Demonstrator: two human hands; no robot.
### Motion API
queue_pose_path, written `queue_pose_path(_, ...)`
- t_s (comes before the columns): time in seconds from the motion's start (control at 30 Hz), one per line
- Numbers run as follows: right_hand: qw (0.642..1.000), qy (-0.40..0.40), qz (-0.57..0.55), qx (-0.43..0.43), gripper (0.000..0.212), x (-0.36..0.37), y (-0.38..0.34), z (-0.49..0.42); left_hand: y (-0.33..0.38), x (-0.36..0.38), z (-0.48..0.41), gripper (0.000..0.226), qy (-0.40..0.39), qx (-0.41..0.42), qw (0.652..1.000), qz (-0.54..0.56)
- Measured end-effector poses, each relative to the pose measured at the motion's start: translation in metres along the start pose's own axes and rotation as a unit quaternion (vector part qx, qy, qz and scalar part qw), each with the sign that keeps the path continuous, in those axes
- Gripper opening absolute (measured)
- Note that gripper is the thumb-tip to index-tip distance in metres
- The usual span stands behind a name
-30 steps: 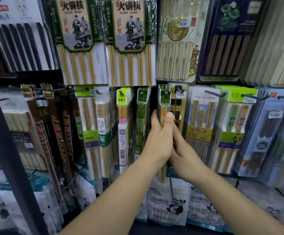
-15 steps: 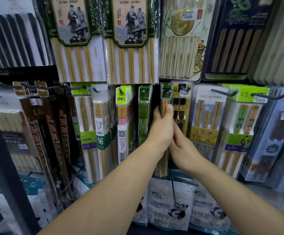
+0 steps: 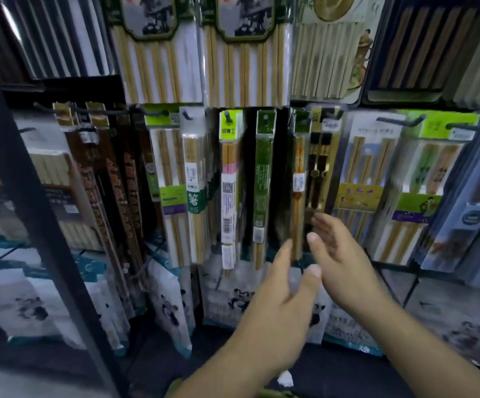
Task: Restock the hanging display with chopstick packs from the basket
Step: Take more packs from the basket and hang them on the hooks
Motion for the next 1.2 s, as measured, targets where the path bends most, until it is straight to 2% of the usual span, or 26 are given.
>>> queue_pose_path(0.1, 0.996, 0.002, 0.070, 0.054, 0.035, 0.013, 0.019, 0.028, -0.031, -0.021, 0.037, 0.050, 0.024, -0.012, 0.997, -0.071)
queue_pose_path(0.2, 0.987, -0.074, 0.111, 0.091, 0.009, 0.037, 0.048, 0.057, -0.076, -0.051, 0.057, 0.012, 0.099, -0.054, 0.981, -0.161)
queue_pose_path(0.37, 0.943, -0.239, 0.205, 0.106, 0.019, 0.106, 0.118, 0.119, -0.184, -0.098, 0.087, 0.017, 0.146, -0.170, 0.933, -0.280)
queue_pose_path(0.5, 0.877, -0.375, 0.262, 0.147, 0.004, 0.162, 0.195, 0.164, -0.261, -0.116, 0.123, 0.031, 0.175, -0.296, 0.885, -0.314)
queue_pose_path(0.6, 0.833, -0.430, 0.296, 0.182, 0.018, 0.194, 0.252, 0.187, -0.300, -0.119, 0.152, 0.040, 0.181, -0.365, 0.860, -0.307)
queue_pose_path(0.7, 0.809, -0.454, 0.303, 0.218, 0.026, 0.222, 0.304, 0.206, -0.325, -0.119, 0.173, 0.043, 0.165, -0.392, 0.858, -0.289)
queue_pose_path(0.8, 0.804, -0.434, 0.338, 0.224, 0.036, 0.244, 0.344, 0.216, -0.336, -0.119, 0.183, 0.044, 0.163, -0.385, 0.864, -0.281)
queue_pose_path(1.0, 0.789, -0.405, 0.444, 0.132, 0.055, 0.271, 0.382, 0.228, -0.343, -0.118, 0.188, 0.043, 0.198, -0.382, 0.859, -0.278)
queue_pose_path(1.07, 0.768, -0.418, 0.470, 0.118, 0.060, 0.278, 0.387, 0.230, -0.345, -0.118, 0.188, 0.043, 0.199, -0.383, 0.855, -0.286)
queue_pose_path(1.13, 0.745, -0.439, 0.489, 0.119, 0.059, 0.282, 0.391, 0.232, -0.347, -0.119, 0.188, 0.043, 0.199, -0.383, 0.855, -0.287)
queue_pose_path(1.2, 0.739, -0.442, 0.496, 0.109, 0.045, 0.285, 0.393, 0.234, -0.347, -0.121, 0.189, 0.042, 0.199, -0.379, 0.858, -0.284)
Point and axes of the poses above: each hand's wrist, its own z-axis away from the middle knuckle, its own x-axis out of the palm, y = z × x, the point moved 1 cm from there along -z, towards the middle knuckle, and after that the axes turned 5 degrees about x, right-handed, at the moved point
